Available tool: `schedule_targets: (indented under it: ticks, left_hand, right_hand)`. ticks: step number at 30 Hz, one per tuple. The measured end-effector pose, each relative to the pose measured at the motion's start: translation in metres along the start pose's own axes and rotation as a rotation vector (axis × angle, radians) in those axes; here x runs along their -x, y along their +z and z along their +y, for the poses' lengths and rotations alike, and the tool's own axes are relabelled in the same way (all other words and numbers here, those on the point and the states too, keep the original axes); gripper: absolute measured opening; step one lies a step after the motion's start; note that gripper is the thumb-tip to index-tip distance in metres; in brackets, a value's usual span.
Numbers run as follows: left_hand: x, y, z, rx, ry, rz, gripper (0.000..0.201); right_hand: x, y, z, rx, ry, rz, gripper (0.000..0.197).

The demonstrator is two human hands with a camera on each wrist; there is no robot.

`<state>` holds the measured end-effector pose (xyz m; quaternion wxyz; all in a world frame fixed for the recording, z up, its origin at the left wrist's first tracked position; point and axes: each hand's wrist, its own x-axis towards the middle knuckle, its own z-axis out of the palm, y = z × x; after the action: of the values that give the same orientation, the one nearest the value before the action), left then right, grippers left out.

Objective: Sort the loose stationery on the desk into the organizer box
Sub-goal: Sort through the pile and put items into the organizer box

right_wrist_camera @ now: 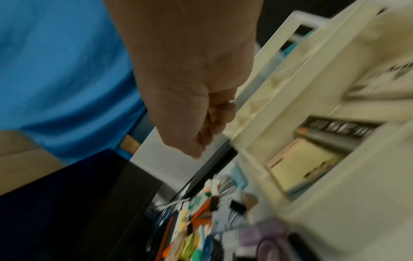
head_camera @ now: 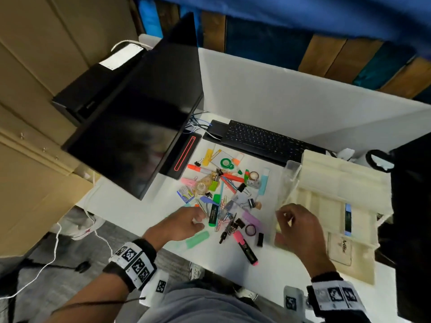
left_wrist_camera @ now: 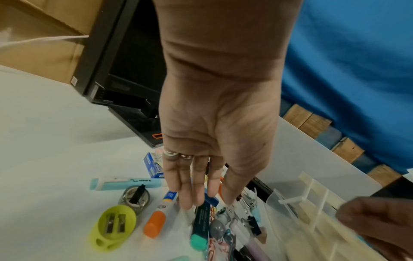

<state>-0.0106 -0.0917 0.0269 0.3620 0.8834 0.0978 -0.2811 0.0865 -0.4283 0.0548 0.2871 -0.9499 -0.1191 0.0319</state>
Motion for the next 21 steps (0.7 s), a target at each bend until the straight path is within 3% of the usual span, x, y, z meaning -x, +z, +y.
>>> schedule_targets:
  ticks: [3, 8, 16, 21]
  left_hand:
    - [-0.005, -0.005, -0.005, -0.011, 0.032, -0.009, 0.027]
    - [-0.01, -0.012, -0.013, 0.004, 0.108, -0.016, 0.01]
    - [-0.014, -0.026, -0.03, 0.064, 0.089, -0.028, 0.019]
    - [-0.019, -0.031, -0.032, 0.052, 0.096, -0.057, 0.02]
  right_hand:
    - [-0.023, 0.046, -0.021, 0.007, -0.038, -0.159, 0.01]
    - [-0.058, 0.104, -0.037, 0.091, 0.05, -0.324, 0.049]
    - [-0.07, 0.133, -0.046, 0.243, 0.082, -0.256, 0.072]
    - [-0.08, 0.135, -0.047, 0.232, 0.091, -0.295, 0.09]
